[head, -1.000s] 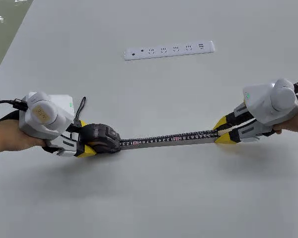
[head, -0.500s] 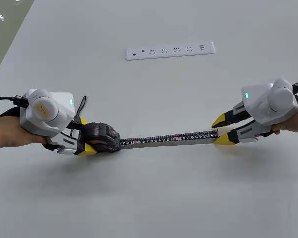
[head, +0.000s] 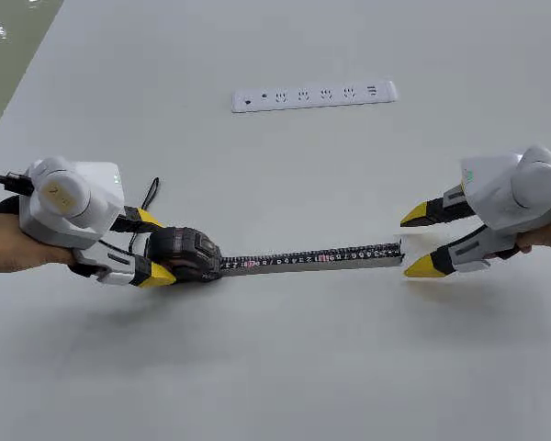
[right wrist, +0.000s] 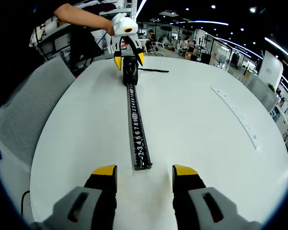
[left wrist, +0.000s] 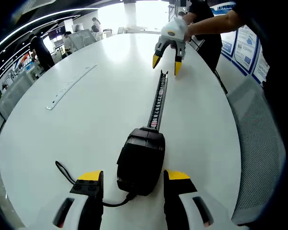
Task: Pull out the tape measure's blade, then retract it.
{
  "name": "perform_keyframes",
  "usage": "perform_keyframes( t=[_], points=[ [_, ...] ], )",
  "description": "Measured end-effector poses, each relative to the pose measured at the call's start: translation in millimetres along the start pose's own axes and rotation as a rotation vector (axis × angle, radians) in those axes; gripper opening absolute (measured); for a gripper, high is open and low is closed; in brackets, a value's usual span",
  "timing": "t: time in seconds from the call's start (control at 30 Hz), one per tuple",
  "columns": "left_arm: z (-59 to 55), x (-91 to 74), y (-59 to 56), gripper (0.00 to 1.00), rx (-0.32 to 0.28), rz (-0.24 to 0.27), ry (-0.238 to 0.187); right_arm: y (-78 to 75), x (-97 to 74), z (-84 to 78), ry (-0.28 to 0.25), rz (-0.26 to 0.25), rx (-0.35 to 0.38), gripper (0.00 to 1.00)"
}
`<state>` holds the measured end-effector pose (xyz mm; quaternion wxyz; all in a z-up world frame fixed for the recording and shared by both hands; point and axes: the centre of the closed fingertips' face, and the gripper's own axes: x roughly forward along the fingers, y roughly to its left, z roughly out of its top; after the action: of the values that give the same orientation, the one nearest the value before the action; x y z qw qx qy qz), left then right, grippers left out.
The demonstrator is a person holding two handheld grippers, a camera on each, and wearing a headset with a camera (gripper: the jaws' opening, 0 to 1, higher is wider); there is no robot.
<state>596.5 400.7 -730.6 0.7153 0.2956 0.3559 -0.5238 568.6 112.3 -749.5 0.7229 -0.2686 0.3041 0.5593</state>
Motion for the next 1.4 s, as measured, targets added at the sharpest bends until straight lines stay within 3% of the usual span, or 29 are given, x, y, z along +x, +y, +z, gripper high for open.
perform_keyframes(
  t=[0.17, 0.43, 0.57, 0.8, 1.07, 1.4],
  points=[
    [-2.7, -5.4, -1.1, 0.57, -0.041, 0.034, -0.021, 0.1, -4.5, 1.8, -0.013, -0.024, 0.029, 0.59],
    [4.3, -16.2, -6.2, 0.71, -0.110, 0.090, -0.112, 2.6, -11.5, 2.4, -0.035, -0.068, 0.102, 0.80],
    [5.3, -17.1, -6.3, 0.77, -0.117, 0.099, -0.122, 2.6, -12.2, 2.4, -0.035, -0.075, 0.115, 0.88],
    [10.0, -31.0, -12.7, 0.88, -0.206, 0.155, -0.203, 6.5, -19.1, 2.1, -0.055, -0.152, 0.190, 0.99],
    [9.8, -40.9, -17.9, 0.98, -0.254, 0.204, -0.233, 12.5, -25.1, 3.4, -0.074, -0.197, 0.230, 1.00],
    [11.9, -50.2, -30.4, 0.99, -0.278, 0.234, -0.264, 26.0, -36.1, 7.0, -0.099, -0.244, 0.266, 1.00]
  ],
)
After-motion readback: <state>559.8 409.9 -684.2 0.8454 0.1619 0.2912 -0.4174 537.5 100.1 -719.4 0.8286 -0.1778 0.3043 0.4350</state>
